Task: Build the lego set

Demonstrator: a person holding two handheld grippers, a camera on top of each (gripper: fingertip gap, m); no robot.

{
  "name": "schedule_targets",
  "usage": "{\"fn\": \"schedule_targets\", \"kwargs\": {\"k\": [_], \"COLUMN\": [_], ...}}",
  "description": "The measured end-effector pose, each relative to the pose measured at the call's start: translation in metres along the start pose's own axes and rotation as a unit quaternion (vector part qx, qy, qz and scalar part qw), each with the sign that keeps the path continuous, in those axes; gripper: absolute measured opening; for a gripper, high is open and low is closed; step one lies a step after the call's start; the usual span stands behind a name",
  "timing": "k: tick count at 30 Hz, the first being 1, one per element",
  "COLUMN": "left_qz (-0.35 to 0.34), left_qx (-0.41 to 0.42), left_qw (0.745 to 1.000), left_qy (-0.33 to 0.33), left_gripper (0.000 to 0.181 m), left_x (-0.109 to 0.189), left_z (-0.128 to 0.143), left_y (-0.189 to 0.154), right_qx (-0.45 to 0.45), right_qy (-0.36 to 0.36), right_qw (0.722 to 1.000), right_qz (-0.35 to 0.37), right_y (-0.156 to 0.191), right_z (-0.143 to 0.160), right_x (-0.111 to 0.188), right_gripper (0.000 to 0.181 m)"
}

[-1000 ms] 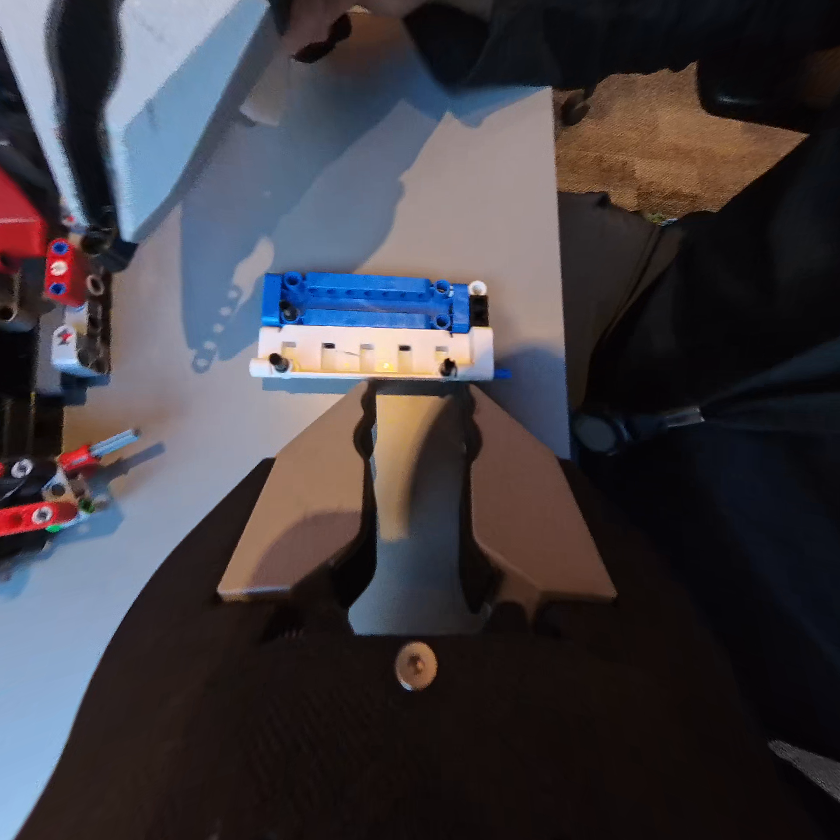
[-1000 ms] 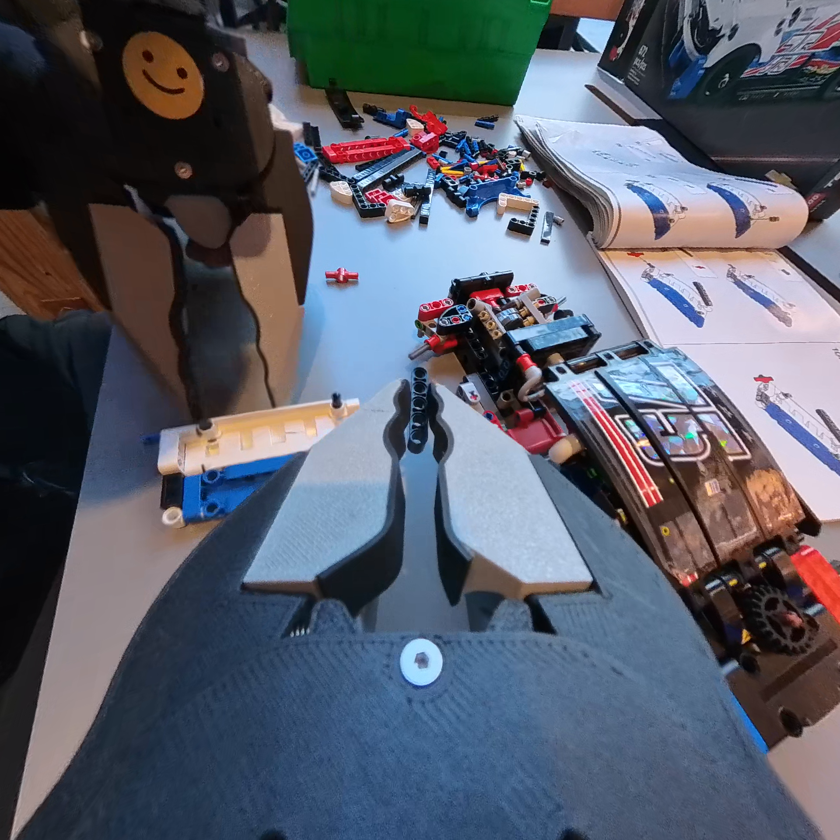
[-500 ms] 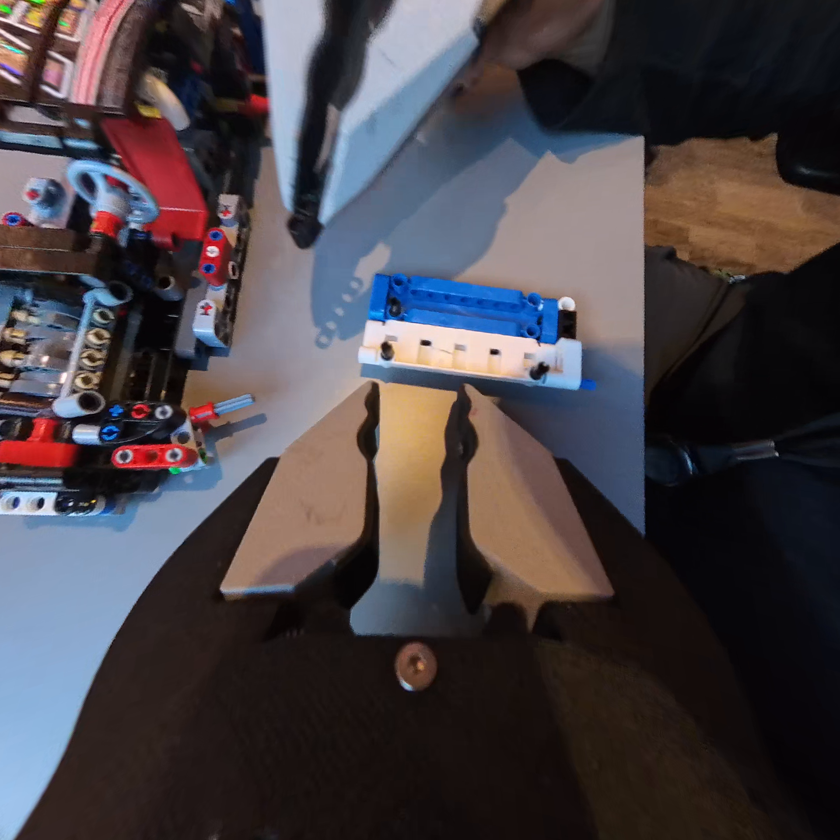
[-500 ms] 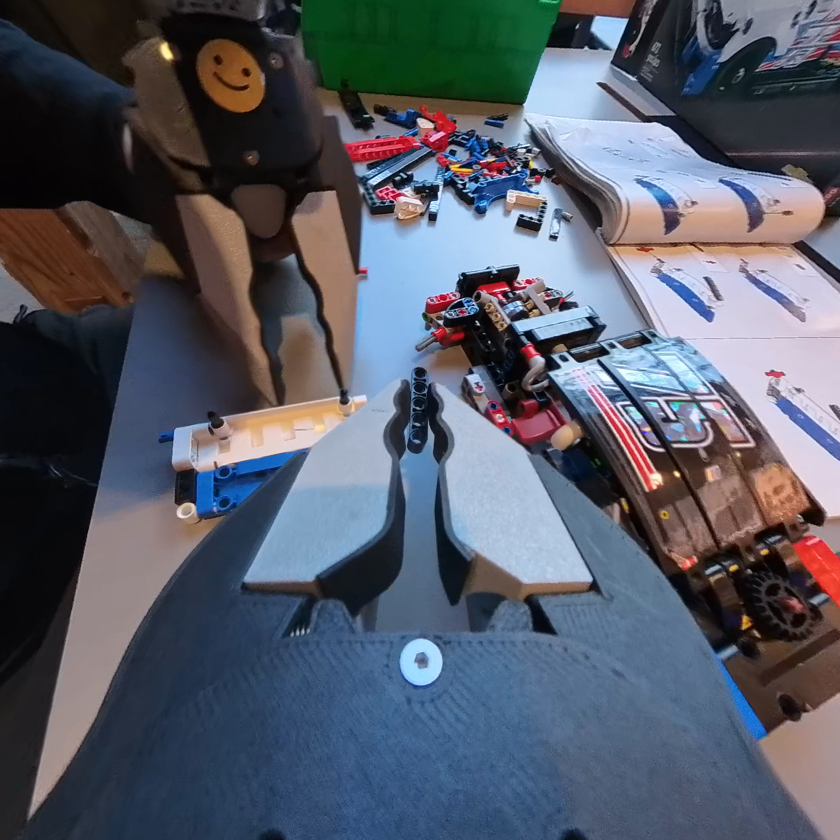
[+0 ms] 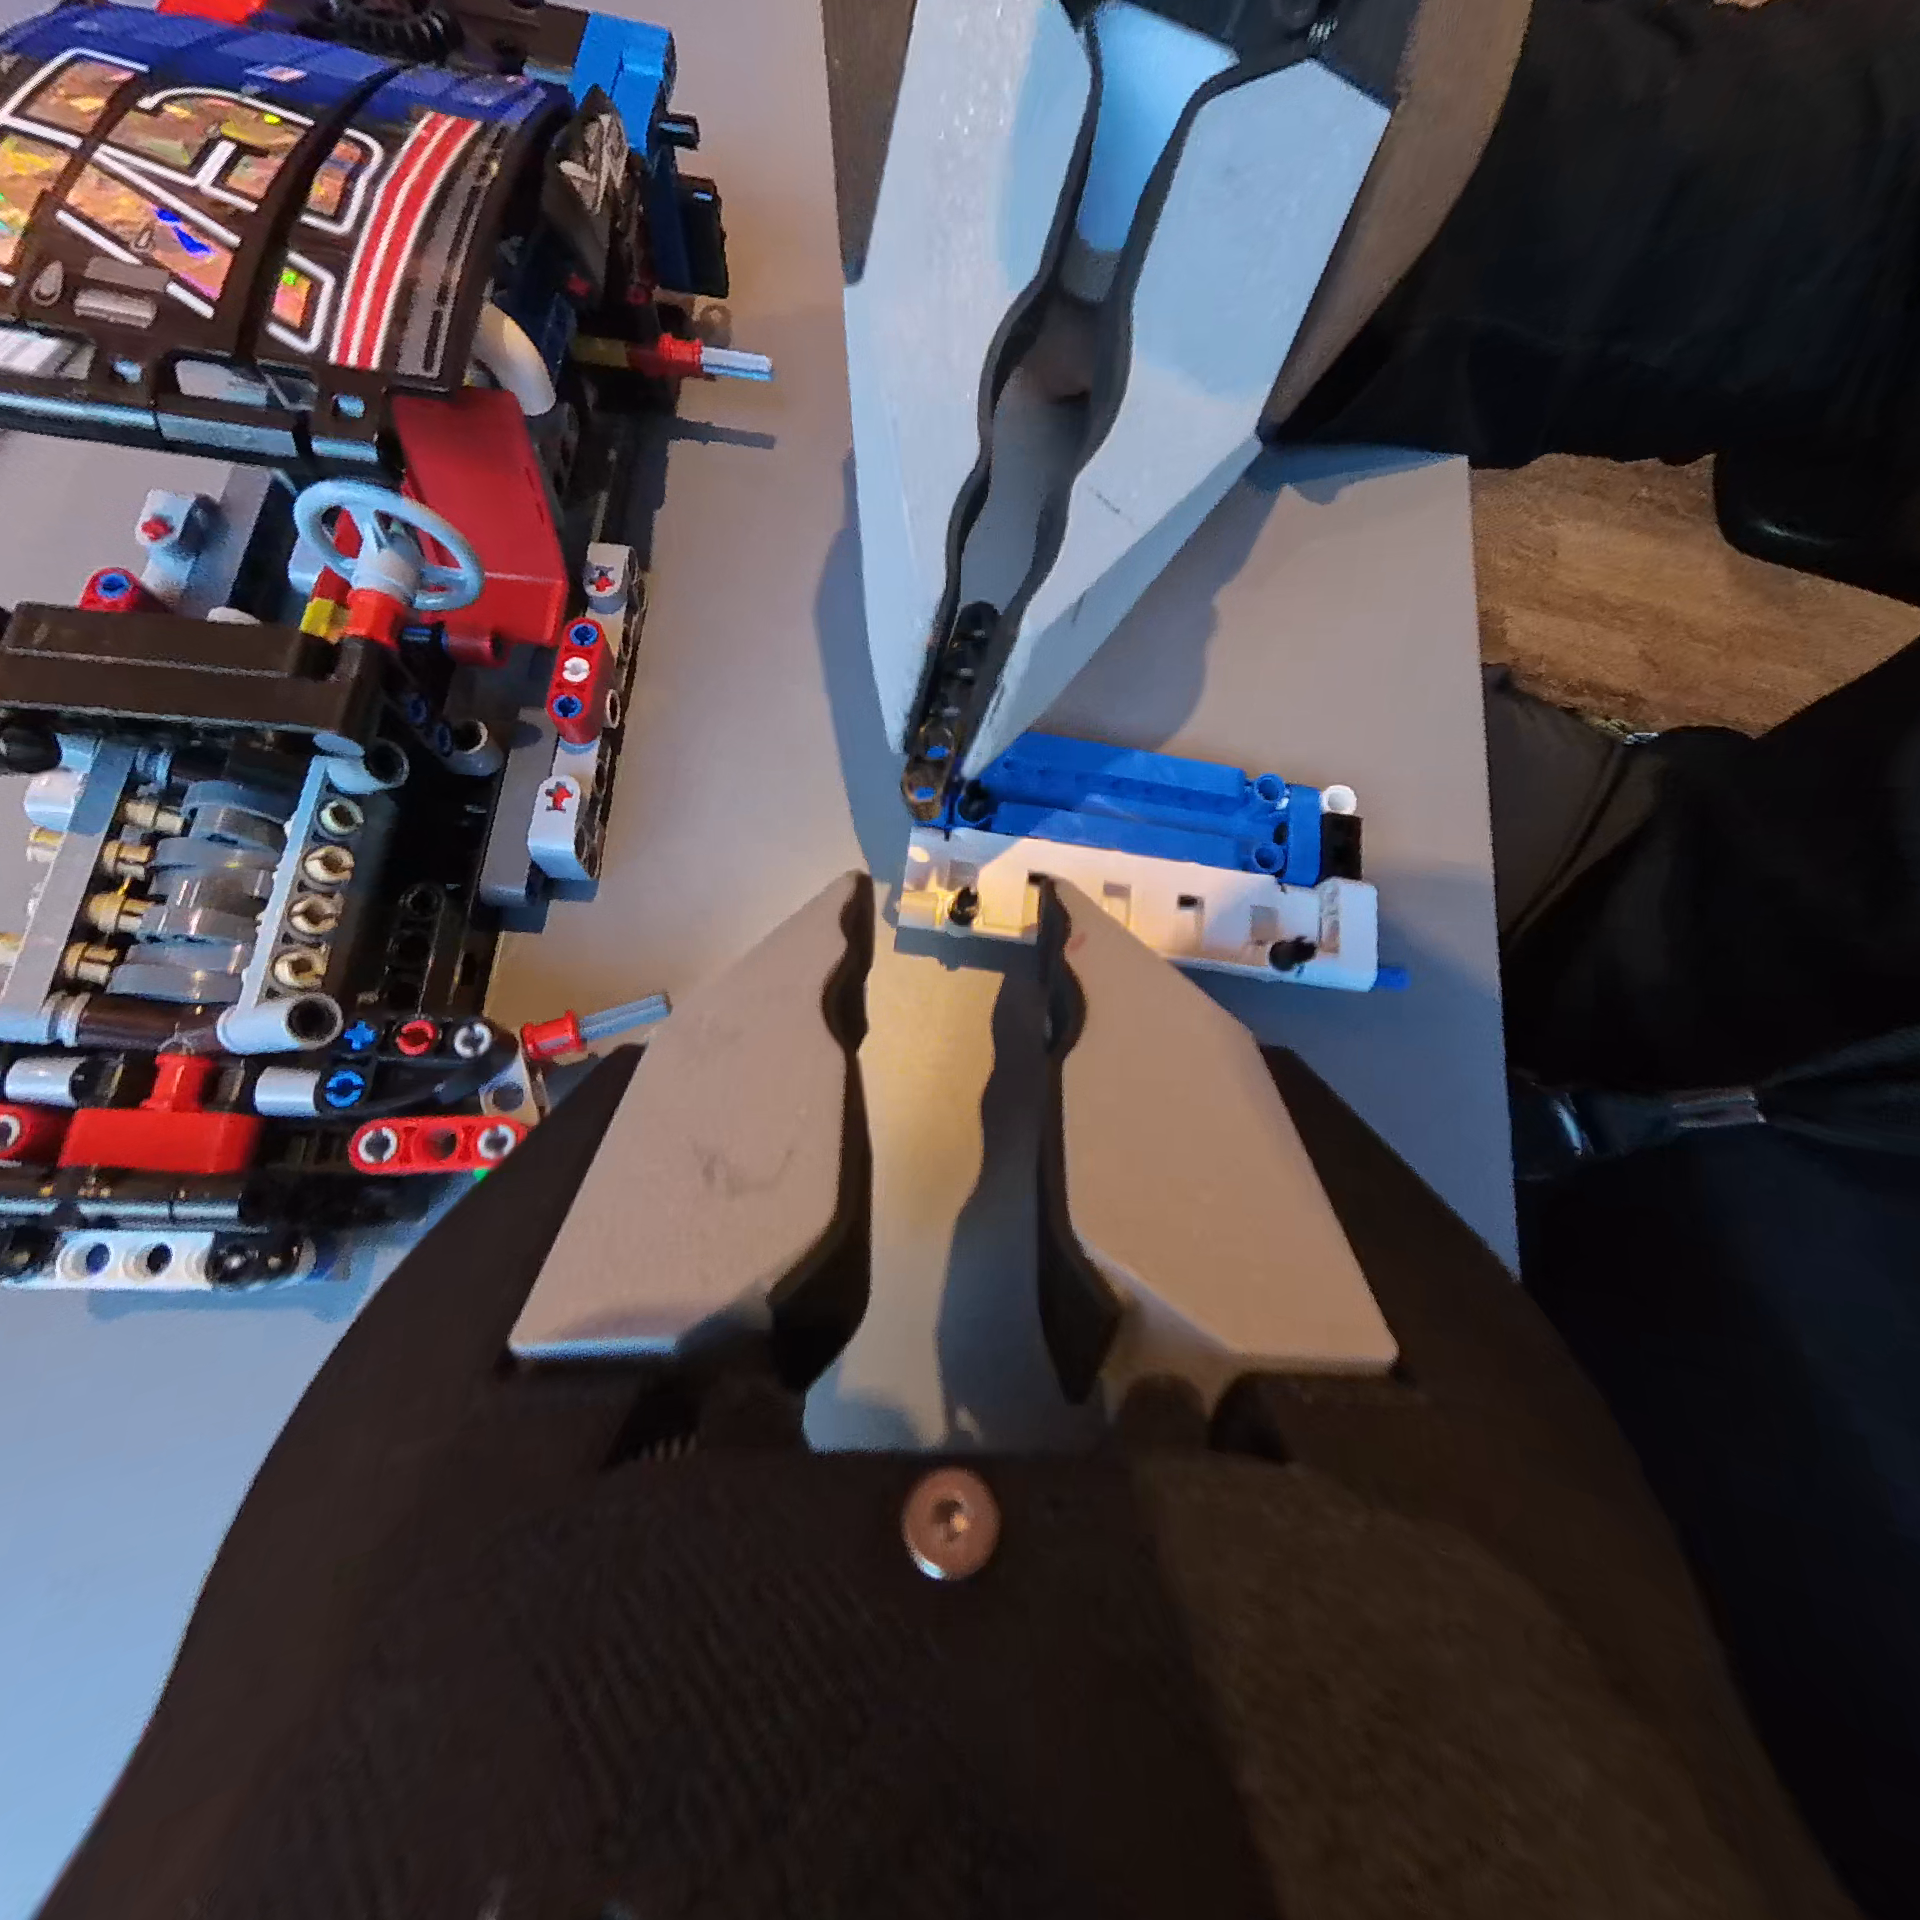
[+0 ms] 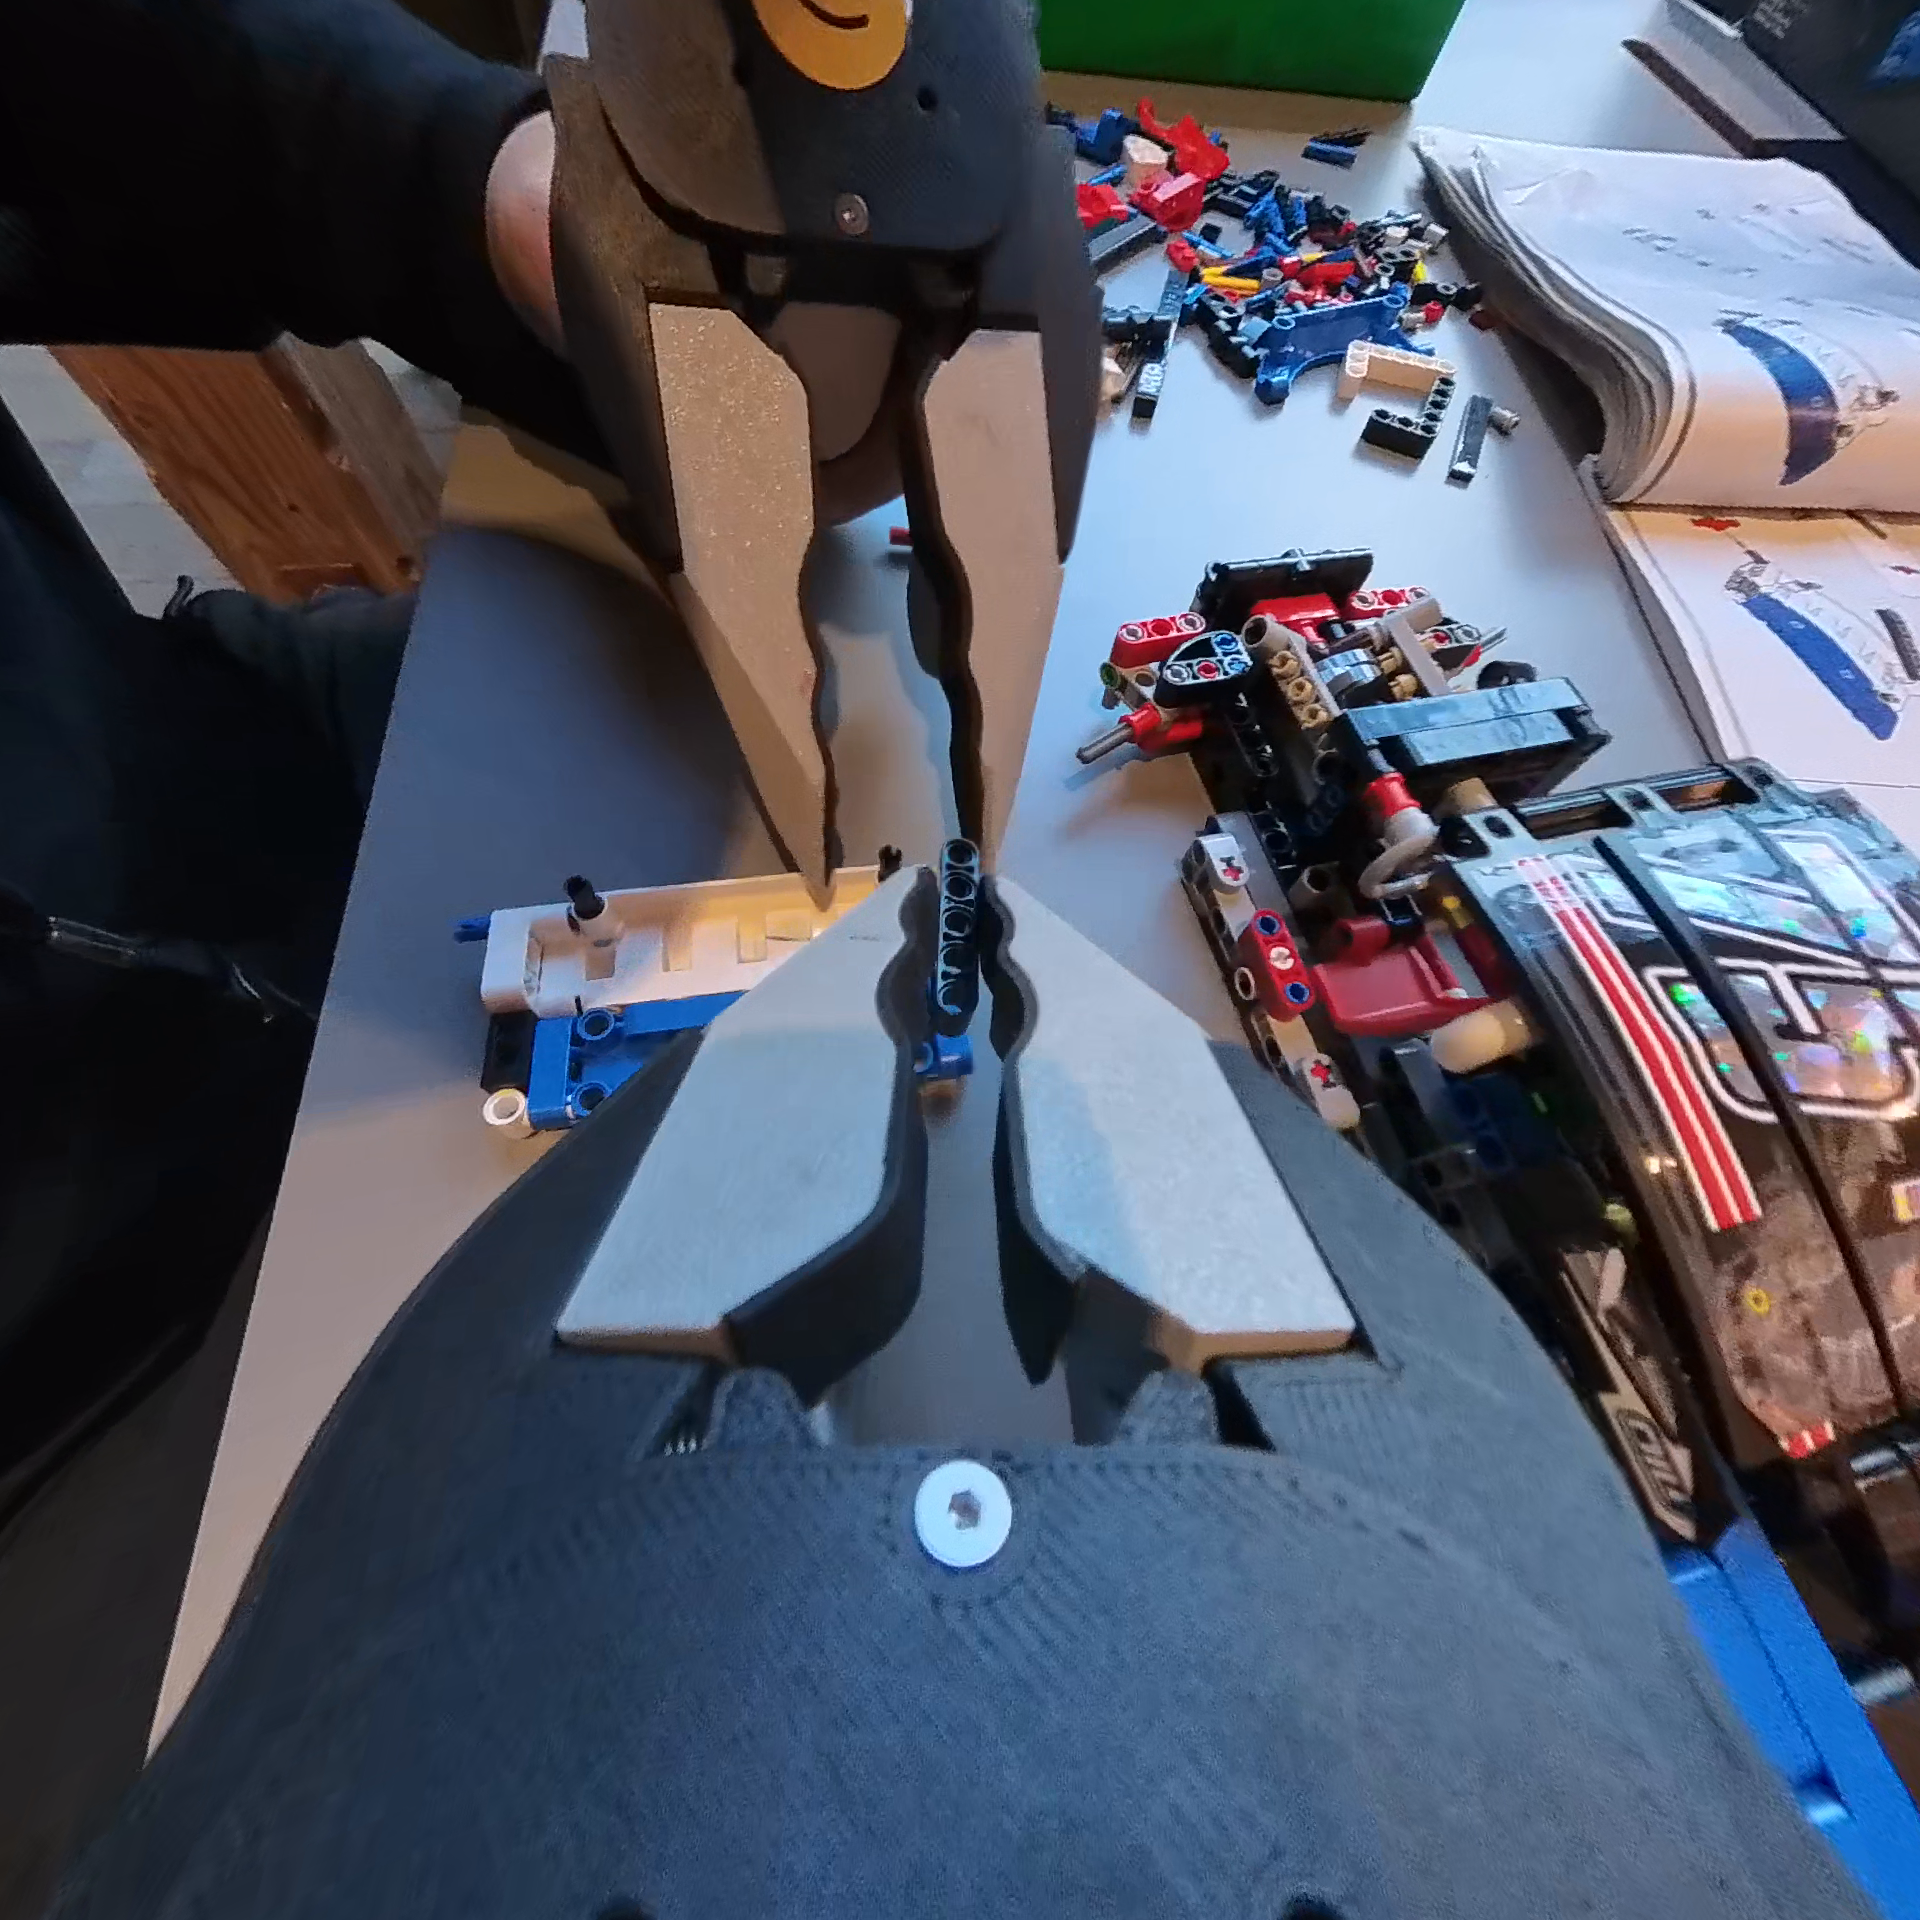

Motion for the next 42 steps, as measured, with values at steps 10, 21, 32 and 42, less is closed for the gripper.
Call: {"fn": "schedule_targets", "kwargs": {"k": [10, 21, 32, 42], "left_qz": [-0.006, 0.011, 0.04, 0.098], "left_qx": [-0.032, -0.036, -0.049, -0.058], "left_qw": [0.999, 0.999, 0.998, 0.993], "left_qy": [0.014, 0.002, 0.025, 0.036], "left_gripper": [0.012, 0.027, 0.038, 0.042], "left_x": [-0.005, -0.002, -0.007, 0.0], "left_z": [-0.001, -0.002, 0.003, 0.009], "left_y": [-0.002, -0.004, 0.001, 0.003], "right_qx": [-0.006, -0.015, -0.003, -0.004], "right_qy": [0.004, -0.009, 0.002, 0.019], "right_qw": [1.0, 1.0, 0.999, 0.999], "right_qz": [-0.011, -0.024, -0.039, -0.047], "right_y": [0.0, -0.001, 0.004, 0.005], "right_z": [0.002, 0.002, 0.003, 0.005], "right_x": [-0.002, 0.002, -0.001, -0.004], "right_gripper": [0.005, 0.005, 0.005, 0.005]}}
Point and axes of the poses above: each gripper's, where its closed fingertips meet, x back along the fingers, z out of its underside, y = z × x across the jaws, the point moved 9 cm from there along x, back along the fingers, and after that the axes turned 2 degrees about z, right-handed, at the moved point
